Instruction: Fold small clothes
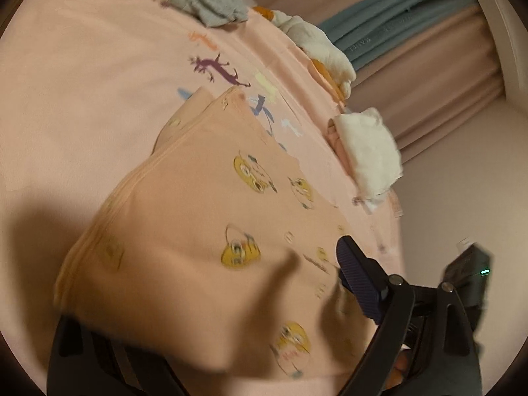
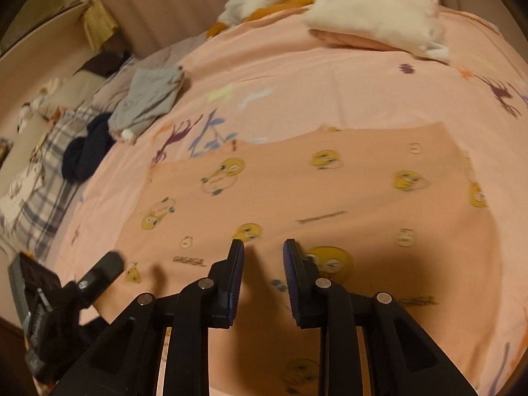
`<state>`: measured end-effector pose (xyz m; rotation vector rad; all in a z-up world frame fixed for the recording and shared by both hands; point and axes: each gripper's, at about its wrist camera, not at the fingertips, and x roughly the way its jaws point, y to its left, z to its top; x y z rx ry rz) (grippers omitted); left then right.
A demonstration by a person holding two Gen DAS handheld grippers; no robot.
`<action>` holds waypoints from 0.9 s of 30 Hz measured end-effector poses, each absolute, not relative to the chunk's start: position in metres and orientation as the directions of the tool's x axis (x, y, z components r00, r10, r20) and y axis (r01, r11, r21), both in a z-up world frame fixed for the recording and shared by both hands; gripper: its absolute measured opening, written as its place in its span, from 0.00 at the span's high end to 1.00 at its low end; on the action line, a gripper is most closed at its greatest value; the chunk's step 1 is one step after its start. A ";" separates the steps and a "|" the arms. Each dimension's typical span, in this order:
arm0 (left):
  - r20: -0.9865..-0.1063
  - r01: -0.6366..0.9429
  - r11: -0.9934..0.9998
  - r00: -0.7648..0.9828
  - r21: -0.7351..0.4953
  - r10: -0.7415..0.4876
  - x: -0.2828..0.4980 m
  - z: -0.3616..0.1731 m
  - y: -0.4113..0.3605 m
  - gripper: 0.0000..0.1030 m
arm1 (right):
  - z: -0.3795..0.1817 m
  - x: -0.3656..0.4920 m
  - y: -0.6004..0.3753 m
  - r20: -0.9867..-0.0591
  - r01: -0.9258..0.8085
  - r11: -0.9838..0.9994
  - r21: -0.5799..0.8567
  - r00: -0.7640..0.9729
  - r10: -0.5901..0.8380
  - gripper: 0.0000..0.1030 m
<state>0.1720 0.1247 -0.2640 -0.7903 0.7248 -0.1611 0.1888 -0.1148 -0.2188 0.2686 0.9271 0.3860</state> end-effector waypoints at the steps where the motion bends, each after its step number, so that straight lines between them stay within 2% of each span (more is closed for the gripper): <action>1: -0.550 -0.131 0.723 0.743 -0.678 -0.381 0.176 -0.264 0.122 0.11 | -0.221 0.190 -0.113 -0.722 -0.213 0.894 0.394 0.531 0.444 0.74; 4: -0.567 -0.126 0.742 0.730 -0.659 -0.381 0.182 -0.265 0.125 0.20 | -0.233 0.192 -0.115 -0.707 -0.198 0.876 0.441 0.525 0.474 0.74; 5: -0.576 -0.144 0.741 0.730 -0.656 -0.368 0.183 -0.267 0.129 0.34 | -0.238 0.192 -0.117 -0.705 -0.184 0.867 0.463 0.516 0.486 0.74; 6: -0.591 -0.176 0.738 0.728 -0.651 -0.348 0.183 -0.271 0.135 0.52 | -0.242 0.194 -0.119 -0.693 -0.174 0.853 0.492 0.514 0.505 0.74; 8: -0.599 -0.238 0.697 0.729 -0.676 -0.332 0.184 -0.280 0.149 0.72 | -0.243 0.195 -0.125 -0.678 -0.158 0.829 0.536 0.505 0.535 0.75; 9: -0.582 -0.254 0.652 0.733 -0.715 -0.353 0.185 -0.286 0.156 0.78 | -0.243 0.197 -0.126 -0.683 -0.156 0.829 0.537 0.496 0.536 0.76; 12: -0.558 -0.269 0.583 0.730 -0.766 -0.396 0.187 -0.293 0.168 0.81 | -0.244 0.193 -0.121 -0.696 -0.162 0.849 0.503 0.507 0.510 0.82; 17: -0.590 -0.255 0.671 0.736 -0.697 -0.333 0.187 -0.283 0.155 0.82 | -0.243 0.190 -0.116 -0.724 -0.154 0.887 0.436 0.524 0.448 0.89; 22: -0.588 -0.258 0.657 0.731 -0.708 -0.347 0.189 -0.284 0.157 0.83 | -0.243 0.189 -0.121 -0.724 -0.151 0.881 0.448 0.516 0.457 0.89; 27: -0.617 -0.246 0.723 0.726 -0.645 -0.304 0.190 -0.276 0.149 0.84 | -0.251 0.189 -0.125 -0.711 -0.159 0.875 0.457 0.527 0.466 0.99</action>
